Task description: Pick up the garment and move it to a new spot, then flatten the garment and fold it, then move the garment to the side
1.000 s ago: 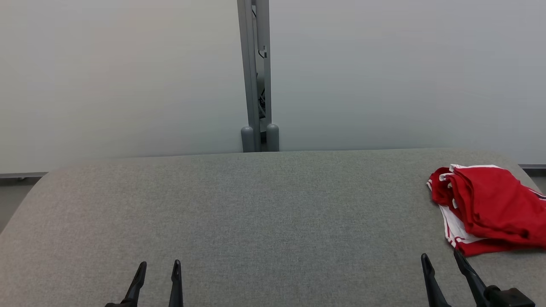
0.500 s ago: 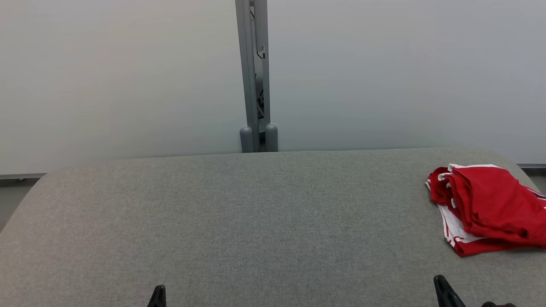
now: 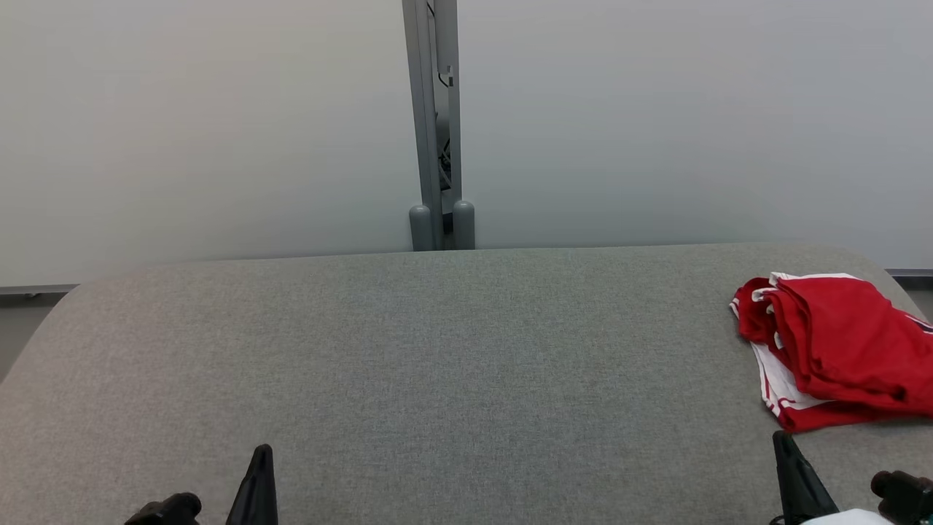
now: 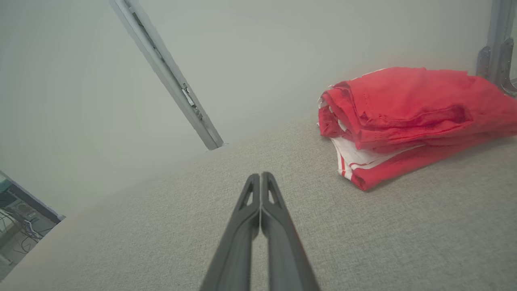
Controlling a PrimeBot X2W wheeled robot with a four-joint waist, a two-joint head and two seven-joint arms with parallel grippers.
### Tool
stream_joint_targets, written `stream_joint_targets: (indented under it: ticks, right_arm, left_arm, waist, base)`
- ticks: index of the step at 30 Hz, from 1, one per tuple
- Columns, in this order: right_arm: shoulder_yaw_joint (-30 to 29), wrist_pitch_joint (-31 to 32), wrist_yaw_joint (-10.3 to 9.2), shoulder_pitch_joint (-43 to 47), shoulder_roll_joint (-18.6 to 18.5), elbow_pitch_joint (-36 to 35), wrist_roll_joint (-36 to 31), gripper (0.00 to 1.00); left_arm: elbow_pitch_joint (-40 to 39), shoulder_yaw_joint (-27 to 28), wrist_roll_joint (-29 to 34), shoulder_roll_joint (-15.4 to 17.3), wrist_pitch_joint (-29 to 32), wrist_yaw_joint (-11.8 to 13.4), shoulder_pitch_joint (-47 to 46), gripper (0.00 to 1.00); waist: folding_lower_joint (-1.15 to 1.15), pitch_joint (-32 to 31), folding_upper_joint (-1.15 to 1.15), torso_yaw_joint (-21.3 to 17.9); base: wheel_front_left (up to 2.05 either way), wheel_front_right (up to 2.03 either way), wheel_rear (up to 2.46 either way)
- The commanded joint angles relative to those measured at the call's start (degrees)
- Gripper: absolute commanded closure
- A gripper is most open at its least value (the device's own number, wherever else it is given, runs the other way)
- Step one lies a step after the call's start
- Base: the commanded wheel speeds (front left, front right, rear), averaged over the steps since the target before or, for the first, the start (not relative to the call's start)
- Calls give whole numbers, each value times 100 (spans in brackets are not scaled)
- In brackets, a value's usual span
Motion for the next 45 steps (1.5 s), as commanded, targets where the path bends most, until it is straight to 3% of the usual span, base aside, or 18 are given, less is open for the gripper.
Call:
stream_joint_targets:
  ticks: [1, 23, 45]
  right_arm:
    - [-81, 85, 0, -235, -45, -41, 251, 100]
    - [-542, 792, -1, -1013, -85, 321, 2307, 100]
    - [-852, 1292, 0, -1566, -126, 587, 3797, 100]
  left_arm:
    - [-39, 49, -246, 23, 43, -53, -270, 100]
    - [328, 194, -2329, 34, 416, -356, -1105, 100]
    - [598, 302, -3827, 43, 691, -573, -1702, 100]
  waist:
    - [0, 13, 0, 1]
    - [0, 224, 0, 7]
    - [0, 419, 0, 14]
  base:
    - [0, 0, 0]
    - [0, 0, 0]
    - [0, 0, 0]
